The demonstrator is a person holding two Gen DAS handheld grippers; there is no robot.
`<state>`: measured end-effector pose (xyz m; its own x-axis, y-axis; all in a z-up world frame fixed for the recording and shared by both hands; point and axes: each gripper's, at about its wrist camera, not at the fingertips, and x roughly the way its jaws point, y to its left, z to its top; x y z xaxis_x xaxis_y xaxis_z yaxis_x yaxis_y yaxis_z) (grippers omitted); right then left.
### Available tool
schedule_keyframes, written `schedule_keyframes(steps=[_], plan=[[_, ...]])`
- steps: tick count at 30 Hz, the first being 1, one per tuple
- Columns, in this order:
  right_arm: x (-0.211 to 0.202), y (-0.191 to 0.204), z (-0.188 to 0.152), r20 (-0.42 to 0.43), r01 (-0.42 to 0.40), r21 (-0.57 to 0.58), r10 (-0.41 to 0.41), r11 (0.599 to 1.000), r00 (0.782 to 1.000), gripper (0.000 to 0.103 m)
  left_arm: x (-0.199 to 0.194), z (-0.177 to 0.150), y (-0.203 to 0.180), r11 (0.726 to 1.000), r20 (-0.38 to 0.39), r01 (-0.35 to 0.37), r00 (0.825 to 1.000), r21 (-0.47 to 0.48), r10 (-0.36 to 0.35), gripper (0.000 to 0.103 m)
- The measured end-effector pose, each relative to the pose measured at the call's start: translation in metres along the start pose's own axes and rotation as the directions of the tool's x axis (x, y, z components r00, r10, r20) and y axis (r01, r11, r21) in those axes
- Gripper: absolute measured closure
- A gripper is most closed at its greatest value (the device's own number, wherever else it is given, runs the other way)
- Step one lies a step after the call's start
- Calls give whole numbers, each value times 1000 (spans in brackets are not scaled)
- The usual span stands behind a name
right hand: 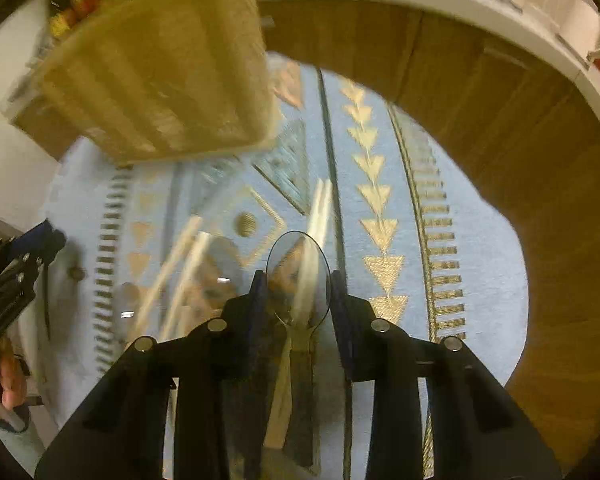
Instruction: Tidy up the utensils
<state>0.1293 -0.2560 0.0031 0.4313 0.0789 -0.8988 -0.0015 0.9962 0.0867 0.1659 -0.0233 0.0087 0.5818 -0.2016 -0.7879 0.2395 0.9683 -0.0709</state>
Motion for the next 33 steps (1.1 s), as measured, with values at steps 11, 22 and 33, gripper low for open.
schedule_keyframes(steps=[11, 22, 33], plan=[[-116, 22, 42, 389, -154, -50, 161, 987, 907, 96, -123, 81, -5, 991, 471, 132, 876, -17, -108, 68], [-38, 15, 37, 165, -121, -87, 134, 989, 977, 51, -98, 73, 35, 975, 408, 217, 895, -51, -178, 67], [48, 70, 26, -15, 37, -565, -55, 824, 998, 67, -87, 62, 37, 980, 380, 199, 907, -11, -180, 67]])
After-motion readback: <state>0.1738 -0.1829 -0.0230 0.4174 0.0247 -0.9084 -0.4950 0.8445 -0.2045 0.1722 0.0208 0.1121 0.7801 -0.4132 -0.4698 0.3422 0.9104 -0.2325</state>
